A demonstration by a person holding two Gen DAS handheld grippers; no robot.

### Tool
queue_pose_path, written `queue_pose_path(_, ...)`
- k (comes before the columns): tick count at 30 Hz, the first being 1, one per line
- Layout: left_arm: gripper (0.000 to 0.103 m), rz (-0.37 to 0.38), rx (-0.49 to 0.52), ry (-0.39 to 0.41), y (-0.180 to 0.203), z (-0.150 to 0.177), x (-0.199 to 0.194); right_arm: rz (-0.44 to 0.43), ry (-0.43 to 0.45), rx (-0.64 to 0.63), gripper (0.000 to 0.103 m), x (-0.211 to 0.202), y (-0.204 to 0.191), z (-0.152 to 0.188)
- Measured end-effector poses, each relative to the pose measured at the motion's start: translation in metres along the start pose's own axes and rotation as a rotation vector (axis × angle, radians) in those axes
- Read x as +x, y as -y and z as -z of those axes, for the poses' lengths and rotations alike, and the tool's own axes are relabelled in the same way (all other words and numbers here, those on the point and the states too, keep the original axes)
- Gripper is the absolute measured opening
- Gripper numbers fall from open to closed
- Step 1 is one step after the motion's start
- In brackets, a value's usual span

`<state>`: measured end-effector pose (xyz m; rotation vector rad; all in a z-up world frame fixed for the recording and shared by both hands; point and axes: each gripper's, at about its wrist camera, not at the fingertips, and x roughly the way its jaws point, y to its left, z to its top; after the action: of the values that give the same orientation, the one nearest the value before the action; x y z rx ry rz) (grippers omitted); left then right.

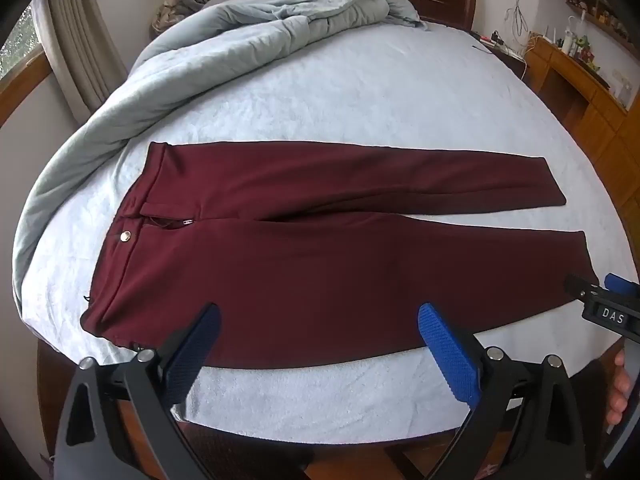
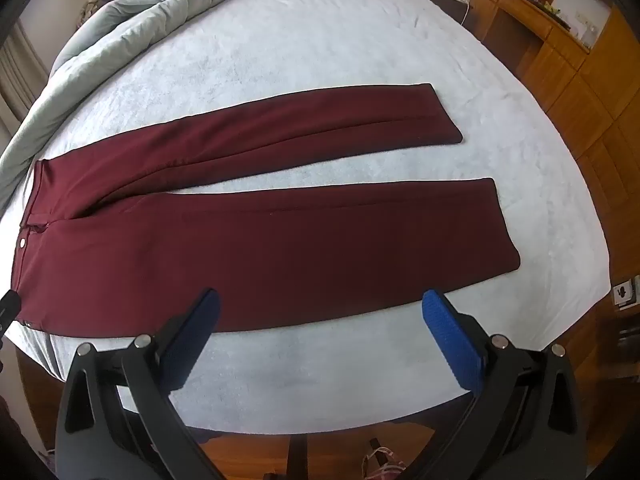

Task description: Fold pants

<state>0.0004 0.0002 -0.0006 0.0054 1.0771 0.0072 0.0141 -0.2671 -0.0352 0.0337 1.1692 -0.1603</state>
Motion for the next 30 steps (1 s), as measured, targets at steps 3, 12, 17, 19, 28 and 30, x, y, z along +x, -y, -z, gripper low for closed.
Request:
queue_pose_path(3, 0.099, 0.003, 0.001, -0.001, 0.000, 0.000, 0.001, -0.006, 0.001, -0.002, 0.100, 0.000, -0.001, 0.000)
queue_pose_path(12, 0.099, -0.033, 0.009, 0.014, -0.002, -0.004, -0.002, 0.011, 0.037, 0.005, 0.100, -0.004, 0.009, -0.003)
queue_pose_path(17, 0.099, -0.010, -0.002, 0.011, -0.006, -0.004, 0.000, 0.024, 0.056, 0.014, 0.100, -0.005, 0.012, -0.008)
queue_pose_path(19, 0.099, -0.013, 0.003, 0.019, -0.006, -0.004, 0.000, 0.023, 0.059, 0.014, 0.100, -0.007, 0.012, -0.010)
queue_pose_path(28, 0.099, -0.018, 0.002, 0.024, -0.003, -0.006, 0.002, 0.013, 0.061, 0.009, 0.100, -0.009, 0.008, -0.010)
queue_pose_path(30, 0.099, -0.017, -0.002, 0.022, -0.003, -0.007, 0.002, 0.013, 0.059, 0.010, 0.100, -0.009, 0.008, -0.011)
